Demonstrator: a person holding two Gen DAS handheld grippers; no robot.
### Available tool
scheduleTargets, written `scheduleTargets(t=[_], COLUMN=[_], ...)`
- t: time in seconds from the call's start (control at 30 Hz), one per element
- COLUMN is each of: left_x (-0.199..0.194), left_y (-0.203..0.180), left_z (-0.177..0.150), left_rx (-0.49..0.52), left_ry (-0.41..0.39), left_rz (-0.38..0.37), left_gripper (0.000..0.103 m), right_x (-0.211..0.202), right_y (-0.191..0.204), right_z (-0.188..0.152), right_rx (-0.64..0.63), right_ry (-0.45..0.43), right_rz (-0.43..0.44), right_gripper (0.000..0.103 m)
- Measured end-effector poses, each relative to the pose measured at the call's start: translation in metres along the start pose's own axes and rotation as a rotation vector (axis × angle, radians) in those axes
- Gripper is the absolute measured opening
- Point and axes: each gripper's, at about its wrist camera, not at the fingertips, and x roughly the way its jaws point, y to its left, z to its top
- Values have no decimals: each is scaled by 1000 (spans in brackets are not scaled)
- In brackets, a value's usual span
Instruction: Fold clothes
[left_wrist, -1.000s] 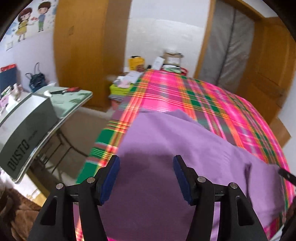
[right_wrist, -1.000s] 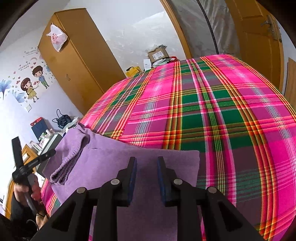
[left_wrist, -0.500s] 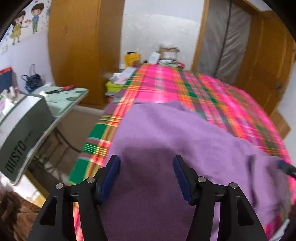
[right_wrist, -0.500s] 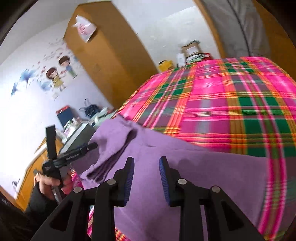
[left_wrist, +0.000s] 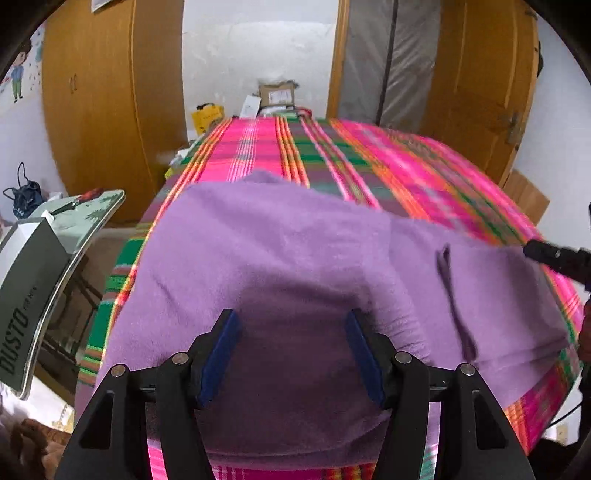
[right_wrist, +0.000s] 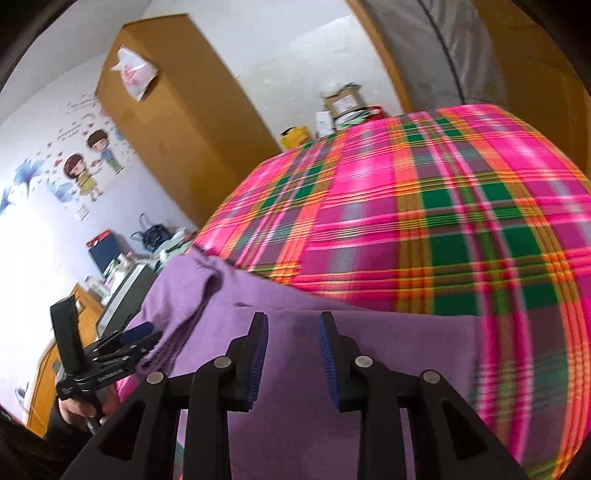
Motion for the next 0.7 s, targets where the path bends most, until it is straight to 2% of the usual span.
scheduleTargets(t=[0.13, 0.27, 0.37, 0.5, 0.7], left_x=[-10, -6, -1, 3, 8], left_y=[-14, -45, -71, -93, -107], left_z=[9, 15, 16, 12, 6], left_rx=[-1, 40, 104, 154, 146], left_ry=[-53, -48, -39, -16, 1], left_rz=[-81, -184, -241, -295, -326], left_gripper=[63, 63, 63, 63, 63], right_x=[-17, -36, -47, -51, -47], right_y=[-19, -46, -64, -74, -78], right_z=[0, -3, -9, -23, -42], right_rx=[37, 119, 188, 219, 211], right_ry=[-35, -78, -97, -74, -6], right_rz=[-38, -64, -35, 0, 14], right_gripper=[29, 34, 39, 40, 40])
